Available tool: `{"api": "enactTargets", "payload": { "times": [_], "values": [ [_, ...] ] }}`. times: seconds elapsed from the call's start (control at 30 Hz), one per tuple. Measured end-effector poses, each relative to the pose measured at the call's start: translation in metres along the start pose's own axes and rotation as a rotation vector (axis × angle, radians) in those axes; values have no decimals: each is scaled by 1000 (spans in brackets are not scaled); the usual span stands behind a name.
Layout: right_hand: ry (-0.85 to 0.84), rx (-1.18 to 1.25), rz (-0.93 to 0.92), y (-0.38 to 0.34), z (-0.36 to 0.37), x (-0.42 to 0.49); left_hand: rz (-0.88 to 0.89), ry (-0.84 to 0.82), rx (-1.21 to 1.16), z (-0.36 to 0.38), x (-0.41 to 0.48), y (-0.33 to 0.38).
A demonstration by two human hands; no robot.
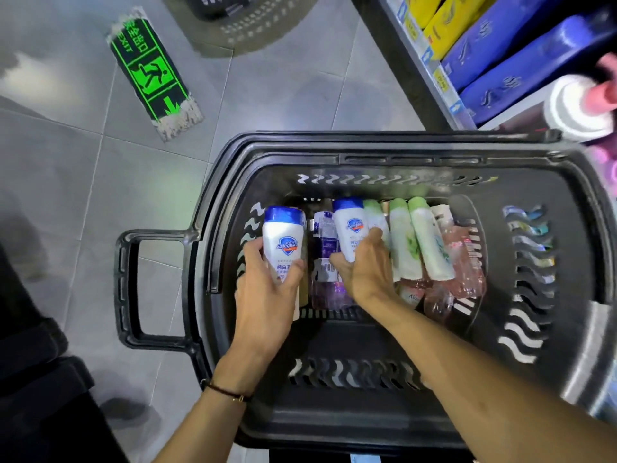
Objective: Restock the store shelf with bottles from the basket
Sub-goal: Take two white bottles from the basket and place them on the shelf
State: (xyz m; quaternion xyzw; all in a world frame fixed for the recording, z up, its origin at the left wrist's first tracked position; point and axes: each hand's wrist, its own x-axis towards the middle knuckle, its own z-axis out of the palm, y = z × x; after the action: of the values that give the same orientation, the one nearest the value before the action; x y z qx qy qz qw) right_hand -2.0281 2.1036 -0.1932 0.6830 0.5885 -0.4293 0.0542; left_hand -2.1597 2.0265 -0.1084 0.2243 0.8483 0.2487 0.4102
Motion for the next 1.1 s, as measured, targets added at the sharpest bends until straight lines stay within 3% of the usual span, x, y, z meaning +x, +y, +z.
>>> {"api": "enactTargets", "payload": {
  "times": [0.5,1.1],
  "values": [
    [129,128,-140,-33,-161,-116,29,-83,-25,-40,-59,98],
    [449,377,-326,-199,-456,-344,401,181,-268,-199,-298,388]
  ]
}}
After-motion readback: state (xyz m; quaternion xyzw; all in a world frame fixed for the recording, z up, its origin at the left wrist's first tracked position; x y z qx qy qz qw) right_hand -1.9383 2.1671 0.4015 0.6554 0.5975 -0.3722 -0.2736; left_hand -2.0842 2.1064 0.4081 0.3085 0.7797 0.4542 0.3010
